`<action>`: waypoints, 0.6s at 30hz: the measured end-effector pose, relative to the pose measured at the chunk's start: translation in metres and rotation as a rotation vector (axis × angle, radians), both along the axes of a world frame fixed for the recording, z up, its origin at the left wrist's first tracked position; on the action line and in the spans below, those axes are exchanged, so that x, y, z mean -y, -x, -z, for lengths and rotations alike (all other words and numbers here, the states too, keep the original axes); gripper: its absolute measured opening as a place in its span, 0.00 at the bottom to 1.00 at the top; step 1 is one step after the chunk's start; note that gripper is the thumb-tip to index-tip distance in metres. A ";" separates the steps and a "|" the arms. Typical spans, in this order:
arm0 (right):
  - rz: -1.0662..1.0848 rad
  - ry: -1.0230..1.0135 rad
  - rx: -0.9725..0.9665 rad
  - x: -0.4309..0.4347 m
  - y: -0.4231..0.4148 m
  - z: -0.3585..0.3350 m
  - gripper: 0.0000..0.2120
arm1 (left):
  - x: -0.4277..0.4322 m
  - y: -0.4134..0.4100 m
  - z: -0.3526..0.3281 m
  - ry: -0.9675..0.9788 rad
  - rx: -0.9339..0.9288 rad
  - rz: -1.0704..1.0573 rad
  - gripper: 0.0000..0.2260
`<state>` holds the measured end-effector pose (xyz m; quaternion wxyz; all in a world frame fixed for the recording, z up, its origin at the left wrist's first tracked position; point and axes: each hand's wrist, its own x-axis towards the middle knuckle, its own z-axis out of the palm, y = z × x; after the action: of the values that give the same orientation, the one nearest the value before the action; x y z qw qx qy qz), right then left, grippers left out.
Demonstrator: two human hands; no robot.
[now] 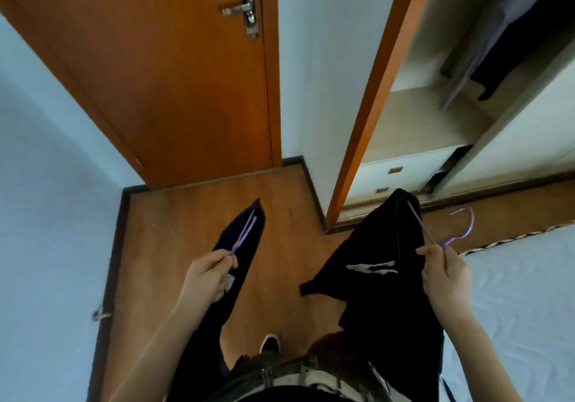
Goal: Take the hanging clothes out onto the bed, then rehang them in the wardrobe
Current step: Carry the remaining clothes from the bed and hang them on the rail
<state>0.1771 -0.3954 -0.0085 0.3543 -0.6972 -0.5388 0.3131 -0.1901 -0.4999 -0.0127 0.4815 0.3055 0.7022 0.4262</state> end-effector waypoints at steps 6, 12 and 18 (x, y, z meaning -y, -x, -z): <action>0.165 -0.002 -0.030 -0.060 -0.003 -0.015 0.15 | -0.133 -0.011 -0.020 -0.007 -0.010 0.305 0.11; 0.191 -0.068 -0.004 -0.146 -0.028 -0.039 0.14 | -0.263 -0.065 -0.043 -0.053 0.024 0.455 0.10; 0.159 -0.130 -0.056 -0.237 -0.064 -0.083 0.15 | -0.384 -0.137 -0.081 -0.127 0.090 0.518 0.11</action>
<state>0.2410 -0.1582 0.0743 0.4374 -0.7042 -0.4911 0.2677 -0.0535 -0.1156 0.0687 0.5851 0.4854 0.5503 0.3452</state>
